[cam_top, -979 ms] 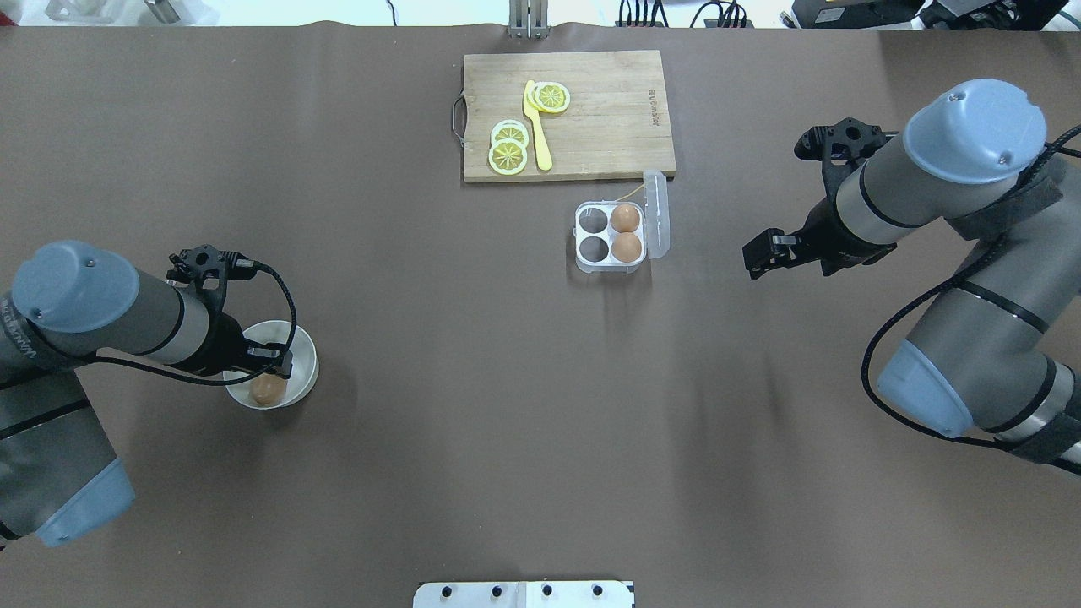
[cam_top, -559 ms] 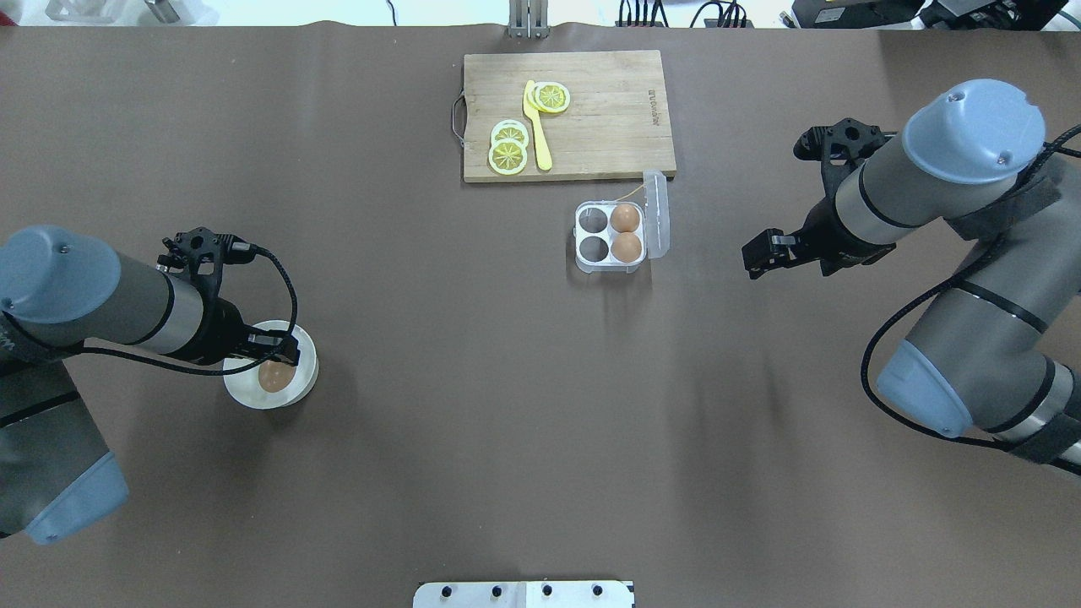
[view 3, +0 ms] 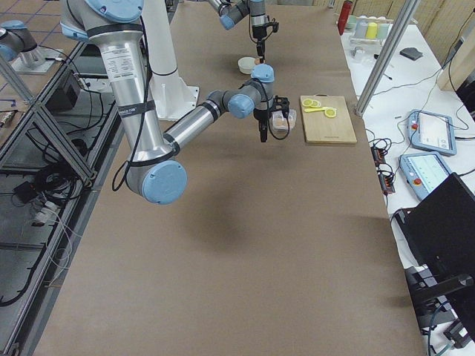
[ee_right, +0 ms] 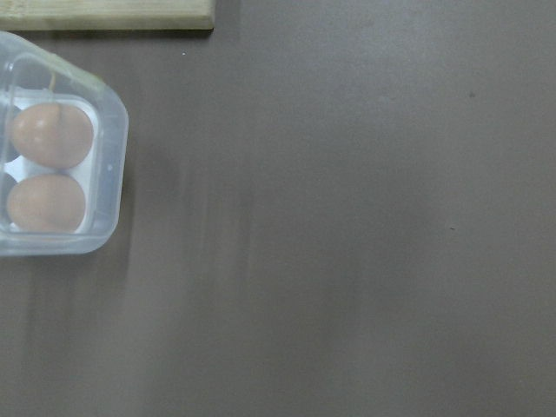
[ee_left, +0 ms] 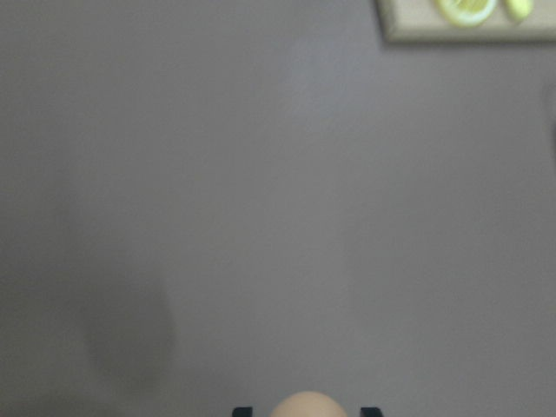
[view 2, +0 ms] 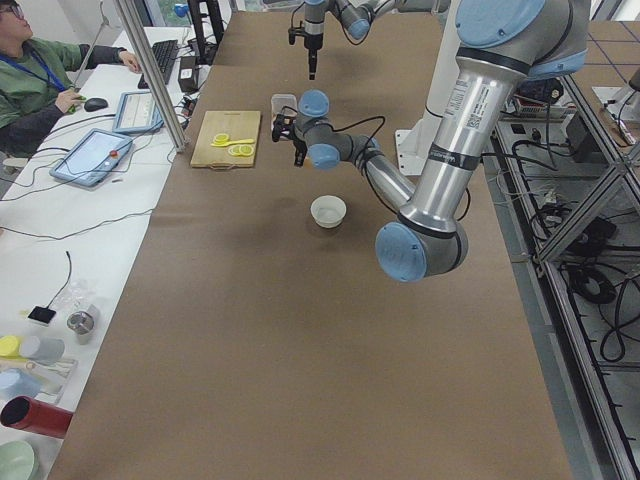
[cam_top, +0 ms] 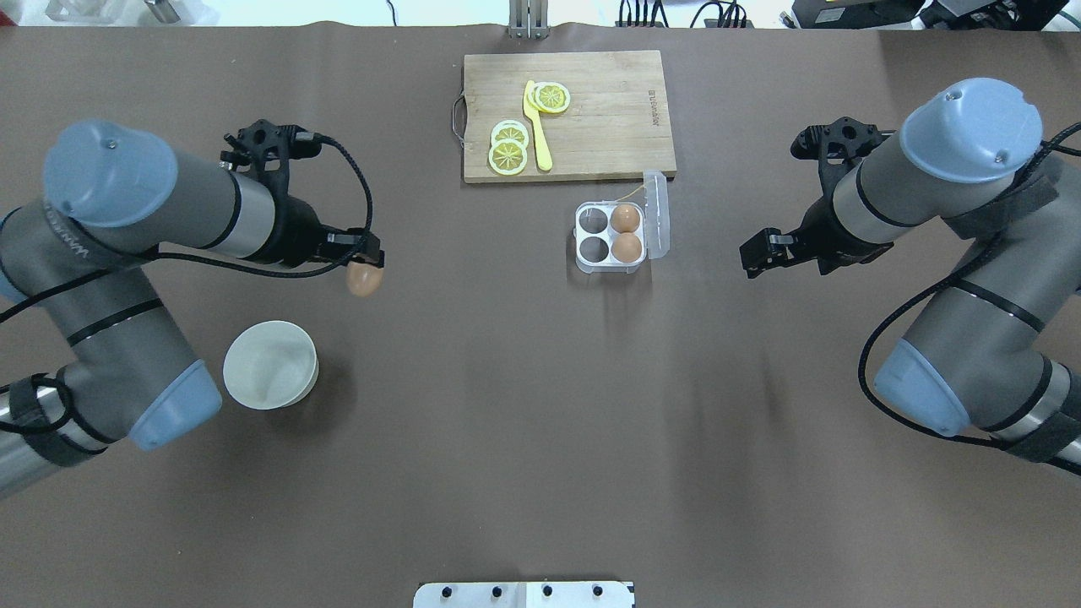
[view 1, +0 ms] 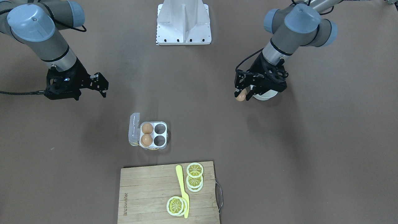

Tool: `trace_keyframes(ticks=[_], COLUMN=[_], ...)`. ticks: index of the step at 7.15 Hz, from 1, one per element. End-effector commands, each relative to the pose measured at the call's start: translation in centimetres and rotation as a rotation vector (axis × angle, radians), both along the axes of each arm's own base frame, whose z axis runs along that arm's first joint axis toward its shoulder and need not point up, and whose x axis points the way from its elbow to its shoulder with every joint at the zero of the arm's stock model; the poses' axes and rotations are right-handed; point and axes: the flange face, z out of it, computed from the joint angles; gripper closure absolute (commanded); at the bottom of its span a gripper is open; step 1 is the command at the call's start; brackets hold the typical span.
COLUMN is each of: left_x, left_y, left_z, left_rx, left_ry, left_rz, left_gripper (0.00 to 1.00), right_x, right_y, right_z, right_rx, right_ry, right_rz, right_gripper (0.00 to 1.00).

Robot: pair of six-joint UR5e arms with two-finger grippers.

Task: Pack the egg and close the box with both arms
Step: 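Carry the egg with the left gripper over the clear egg box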

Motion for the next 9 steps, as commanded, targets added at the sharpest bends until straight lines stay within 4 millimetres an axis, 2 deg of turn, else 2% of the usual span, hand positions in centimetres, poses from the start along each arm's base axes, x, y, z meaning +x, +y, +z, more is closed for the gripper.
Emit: trace_keyframes(ticks=[1, 2, 3, 5, 6, 7, 9], left_x=[2.2, 4.0, 6.9, 12.3, 15.0, 17.7, 20.7], left_y=[-2.6, -4.4, -6.4, -5.8, -5.6, -4.7, -2.8], left_z=[-2.5, -3.2, -5.1, -6.6, -8.3, -8.8, -6.7], left_rx=[0.132, 0.195, 0.226, 0.296, 0.302, 0.308, 0.339], left_ry=[0.133, 0.191, 0.214, 0.276, 0.279, 0.272, 0.284], left_rz=[-0.056, -0.098, -0.128, -0.187, -0.204, -0.221, -0.225], left_gripper=[1.00, 1.00, 1.00, 1.00, 1.00, 1.00, 1.00], right_x=[0.0, 0.3, 0.7, 1.7, 2.0, 2.7, 3.2], right_y=[-1.2, -1.8, -2.2, -3.4, -4.0, -4.6, -5.1], right_z=[-0.5, -0.3, -0.4, 0.1, 0.3, 0.5, 0.9], right_rx=[0.006, 0.004, 0.010, 0.025, 0.029, 0.022, 0.024], right_ry=[-0.002, 0.002, 0.002, 0.009, 0.010, -0.006, -0.005], right_rz=[0.011, 0.018, 0.022, 0.013, 0.007, -0.013, -0.021], right_gripper=[0.01, 0.01, 0.01, 0.01, 0.01, 0.01, 0.01])
